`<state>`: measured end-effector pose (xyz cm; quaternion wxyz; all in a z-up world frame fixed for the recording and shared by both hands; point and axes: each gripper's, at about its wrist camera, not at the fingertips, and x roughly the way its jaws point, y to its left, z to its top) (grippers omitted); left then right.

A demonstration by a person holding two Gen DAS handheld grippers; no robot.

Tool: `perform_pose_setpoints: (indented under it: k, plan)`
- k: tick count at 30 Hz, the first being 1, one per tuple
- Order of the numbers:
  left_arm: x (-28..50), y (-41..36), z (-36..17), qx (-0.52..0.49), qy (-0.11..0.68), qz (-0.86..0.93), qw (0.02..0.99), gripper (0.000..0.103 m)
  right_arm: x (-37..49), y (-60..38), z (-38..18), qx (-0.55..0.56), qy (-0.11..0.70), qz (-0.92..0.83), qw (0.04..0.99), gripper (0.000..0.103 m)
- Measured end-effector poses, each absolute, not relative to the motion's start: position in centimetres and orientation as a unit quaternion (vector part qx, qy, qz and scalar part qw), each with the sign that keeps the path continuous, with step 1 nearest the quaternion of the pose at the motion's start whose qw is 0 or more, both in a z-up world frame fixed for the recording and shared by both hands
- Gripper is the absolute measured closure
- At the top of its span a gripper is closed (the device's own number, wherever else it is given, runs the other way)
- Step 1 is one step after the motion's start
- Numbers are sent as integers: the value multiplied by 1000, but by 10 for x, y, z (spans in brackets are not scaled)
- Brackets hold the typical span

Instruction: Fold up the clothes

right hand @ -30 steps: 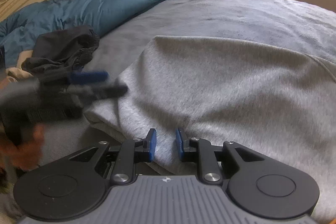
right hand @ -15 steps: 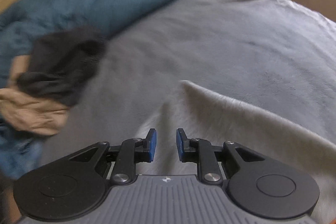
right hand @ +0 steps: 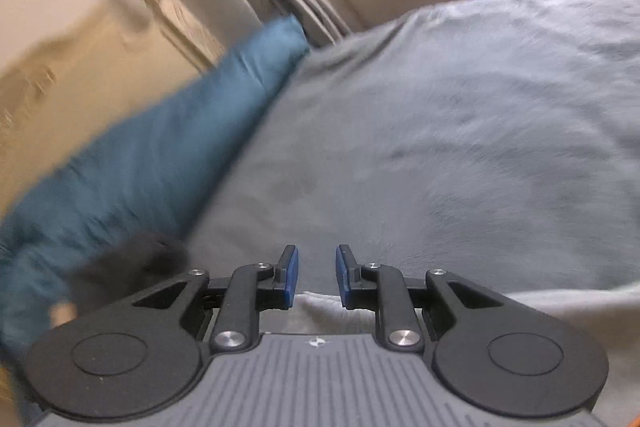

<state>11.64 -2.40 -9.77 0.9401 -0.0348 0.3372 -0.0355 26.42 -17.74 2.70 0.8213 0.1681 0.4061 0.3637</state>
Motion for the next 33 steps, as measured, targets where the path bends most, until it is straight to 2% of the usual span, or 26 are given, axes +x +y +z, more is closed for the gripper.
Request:
perform_pose_setpoints:
  k: [4, 9, 14, 19, 21, 23, 27, 33]
  plan:
    - [116, -24, -93, -33, 337, -27, 940, 32, 249, -241, 60, 238, 381, 363, 817, 81]
    - [111, -34, -84, -2, 325, -15, 945, 29, 205, -312, 69, 265, 388, 334, 817, 81]
    - [107, -50, -76, 24, 316, -15, 948, 29, 181, -345, 25, 228, 428, 236, 842, 81]
    - [104, -70, -71, 51, 330, -24, 942, 29, 174, -389, -12, 165, 418, 97, 888, 81]
    - [106, -76, -66, 59, 343, -34, 937, 29, 169, -416, -21, 188, 420, 63, 885, 82]
    - [113, -81, -58, 58, 358, -52, 931, 29, 160, -441, -16, 256, 396, 61, 880, 81]
    - [137, -94, -45, 55, 390, -76, 916, 26, 143, -466, 3, 300, 343, 36, 889, 81]
    - [157, -121, -50, 54, 421, -68, 903, 26, 134, -446, 2, 276, 345, 70, 894, 81]
